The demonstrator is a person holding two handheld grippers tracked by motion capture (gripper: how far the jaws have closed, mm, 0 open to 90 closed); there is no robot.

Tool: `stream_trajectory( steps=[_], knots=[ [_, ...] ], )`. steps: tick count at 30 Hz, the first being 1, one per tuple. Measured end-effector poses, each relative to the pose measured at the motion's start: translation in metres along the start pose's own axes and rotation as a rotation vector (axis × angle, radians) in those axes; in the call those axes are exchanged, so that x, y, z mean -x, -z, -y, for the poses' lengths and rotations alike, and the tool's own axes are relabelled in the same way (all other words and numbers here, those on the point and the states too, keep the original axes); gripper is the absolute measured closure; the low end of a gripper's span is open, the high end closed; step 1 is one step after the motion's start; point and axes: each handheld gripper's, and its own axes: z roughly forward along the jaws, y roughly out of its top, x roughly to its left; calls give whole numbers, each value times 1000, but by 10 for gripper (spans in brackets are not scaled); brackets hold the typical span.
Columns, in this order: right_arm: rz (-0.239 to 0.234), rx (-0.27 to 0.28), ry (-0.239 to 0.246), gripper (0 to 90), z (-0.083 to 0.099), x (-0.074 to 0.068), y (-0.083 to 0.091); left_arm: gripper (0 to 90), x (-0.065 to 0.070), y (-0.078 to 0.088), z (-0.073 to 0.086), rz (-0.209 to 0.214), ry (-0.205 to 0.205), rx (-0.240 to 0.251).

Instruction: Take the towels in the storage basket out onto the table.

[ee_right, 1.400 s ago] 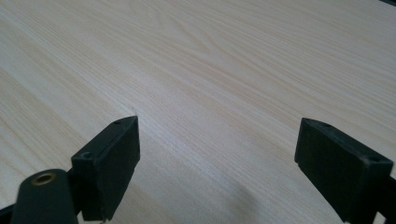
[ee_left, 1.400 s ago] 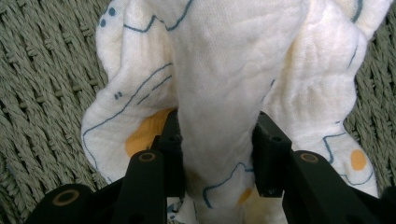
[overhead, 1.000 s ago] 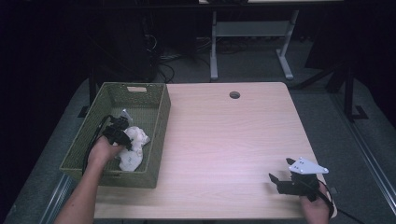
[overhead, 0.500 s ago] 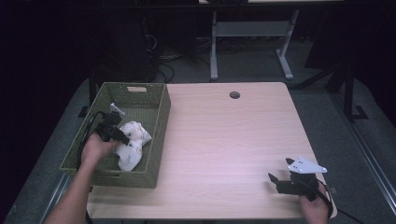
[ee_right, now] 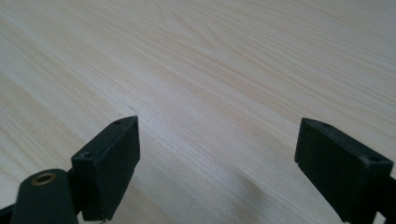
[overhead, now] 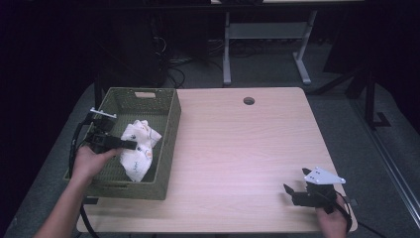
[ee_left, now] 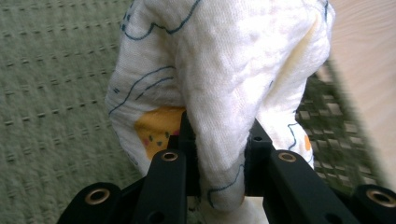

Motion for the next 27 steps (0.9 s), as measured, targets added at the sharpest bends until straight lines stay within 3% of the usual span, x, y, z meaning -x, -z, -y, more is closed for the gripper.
stream_trajectory(
  steps=[5,8,11,16,21,27],
  knots=[
    [1,-1,-1,137,0,0,0,747,0,13,-3,12,-3,13],
    [3,3,0,137,0,0,1,747,-1,15,-3,32,7,25],
    [7,7,2,137,0,1,1,746,-3,18,-3,79,31,50],
    [7,6,-1,137,0,2,2,744,-4,23,-4,94,37,68],
    [8,4,-3,137,0,2,3,744,-4,33,-5,157,60,118],
    [8,9,6,137,0,2,3,744,-3,41,-7,177,71,153]
  ],
)
